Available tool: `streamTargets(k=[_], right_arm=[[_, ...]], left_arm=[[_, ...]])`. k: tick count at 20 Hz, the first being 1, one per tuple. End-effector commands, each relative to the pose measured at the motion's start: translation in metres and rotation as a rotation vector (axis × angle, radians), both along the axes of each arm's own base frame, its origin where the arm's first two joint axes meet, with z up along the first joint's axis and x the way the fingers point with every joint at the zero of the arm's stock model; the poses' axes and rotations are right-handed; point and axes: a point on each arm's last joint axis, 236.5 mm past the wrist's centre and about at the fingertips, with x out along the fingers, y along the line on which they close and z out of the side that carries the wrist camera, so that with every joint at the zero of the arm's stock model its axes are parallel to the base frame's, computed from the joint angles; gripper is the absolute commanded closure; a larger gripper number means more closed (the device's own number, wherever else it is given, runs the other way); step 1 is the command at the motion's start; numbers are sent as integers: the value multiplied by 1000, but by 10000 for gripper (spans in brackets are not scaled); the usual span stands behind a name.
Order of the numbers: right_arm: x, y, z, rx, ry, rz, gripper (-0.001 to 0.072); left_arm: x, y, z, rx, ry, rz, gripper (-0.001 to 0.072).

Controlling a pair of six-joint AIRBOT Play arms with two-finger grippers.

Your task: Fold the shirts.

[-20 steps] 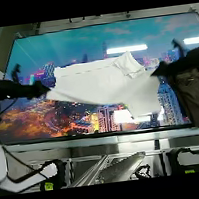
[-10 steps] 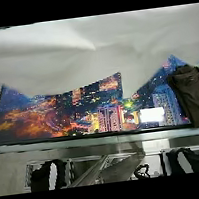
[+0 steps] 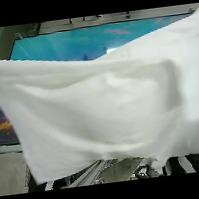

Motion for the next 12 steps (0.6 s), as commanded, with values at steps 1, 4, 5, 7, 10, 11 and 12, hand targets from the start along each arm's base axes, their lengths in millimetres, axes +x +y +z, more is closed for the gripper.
streamTargets(k=[1, 4, 5, 7, 10, 11, 12], right_arm=[[88, 13, -155, 119, 325, 47, 695], [146, 18, -301, 153, 572, -4, 695], [160, 17, -342, 168, 638, -27, 696], [183, 8, -412, 207, 738, -90, 696], [208, 2, -461, 213, 800, -113, 696], [217, 0, -464, 213, 795, -114, 696], [229, -2, -462, 211, 774, -117, 696]], left_arm=[[78, -21, -163, -60, 322, -81, 695], [129, -19, -294, -63, 502, -37, 695], [139, -16, -334, -59, 572, -29, 695], [152, -12, -406, -57, 727, -35, 695], [176, -14, -465, -75, 866, -64, 695], [185, -16, -471, -79, 880, -76, 695], [196, -18, -472, -93, 879, -85, 695]])
